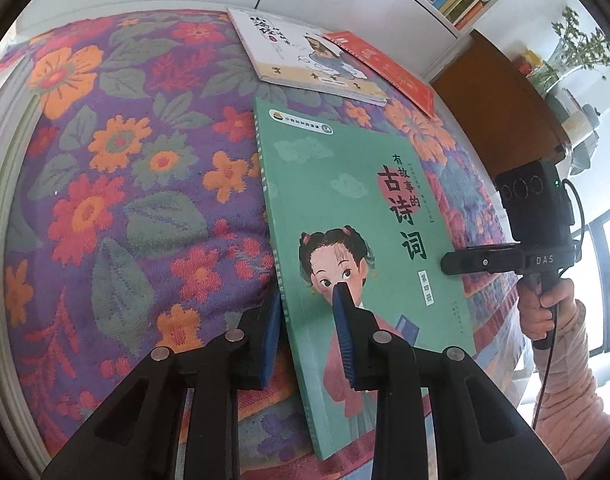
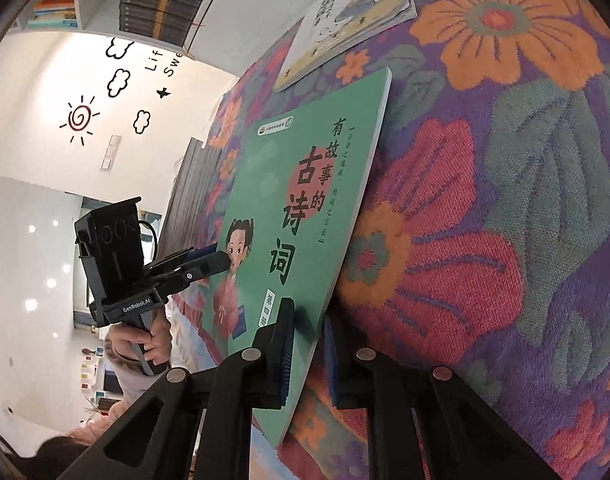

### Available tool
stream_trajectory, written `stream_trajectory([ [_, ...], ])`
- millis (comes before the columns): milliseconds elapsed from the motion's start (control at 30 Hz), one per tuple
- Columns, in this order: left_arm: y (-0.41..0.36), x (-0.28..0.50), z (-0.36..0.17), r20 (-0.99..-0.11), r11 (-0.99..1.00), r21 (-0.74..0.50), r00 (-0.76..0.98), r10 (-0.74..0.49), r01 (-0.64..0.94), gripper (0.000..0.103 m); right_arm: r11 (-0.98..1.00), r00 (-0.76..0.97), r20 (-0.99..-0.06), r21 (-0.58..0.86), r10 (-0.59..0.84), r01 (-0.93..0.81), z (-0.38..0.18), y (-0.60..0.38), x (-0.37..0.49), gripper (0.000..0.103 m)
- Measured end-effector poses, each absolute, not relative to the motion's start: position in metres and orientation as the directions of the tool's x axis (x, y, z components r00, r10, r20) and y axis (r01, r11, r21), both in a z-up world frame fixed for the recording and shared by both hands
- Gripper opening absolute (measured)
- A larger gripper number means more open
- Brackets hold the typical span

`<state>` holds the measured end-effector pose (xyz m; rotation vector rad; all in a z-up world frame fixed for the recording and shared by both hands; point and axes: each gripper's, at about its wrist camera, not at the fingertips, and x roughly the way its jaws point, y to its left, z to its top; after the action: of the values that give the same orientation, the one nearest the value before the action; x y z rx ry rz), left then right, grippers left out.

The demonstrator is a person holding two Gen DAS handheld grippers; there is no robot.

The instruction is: Organize books

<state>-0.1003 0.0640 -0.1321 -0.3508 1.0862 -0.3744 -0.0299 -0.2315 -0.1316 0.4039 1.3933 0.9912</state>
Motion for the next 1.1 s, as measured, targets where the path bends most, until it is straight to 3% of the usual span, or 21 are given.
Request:
stream_trajectory([
  [133, 0.062, -0.101, -0.131, -0.792, 0.891, -0.439, 0.419, -0.445, 0.116, 0.026, 0.590, -0.089, -0.652, 0.728, 0.753, -0.350, -0.126, -0.227, -0.037, 0.011],
  [333, 0.051, -0.103, -0.121, -0.839, 0.921, -0.372, 0.381, -0.388, 0.117, 0.027, 0.670, -0.032, -0.773, 0.569, 0.634, -0.476, -0.097, -0.203, -0.053, 0.017],
  [567, 0.044, -0.111, -0.118, -0.861, 0.943, -0.306, 0.384, -0.333, 0.133, 0.027, 0.669, -0.008, -0.787, 0.530, 0.617, -0.520, -0.082, -0.191, -0.065, 0.017],
  [1100, 0.051, -0.136, -0.096, -0.846, 0.945, -0.299, 0.422, -0.326, 0.130, 0.027, 0.655, 0.025, -0.787, 0.494, 0.616, -0.572, -0.062, -0.170, -0.094, 0.017],
])
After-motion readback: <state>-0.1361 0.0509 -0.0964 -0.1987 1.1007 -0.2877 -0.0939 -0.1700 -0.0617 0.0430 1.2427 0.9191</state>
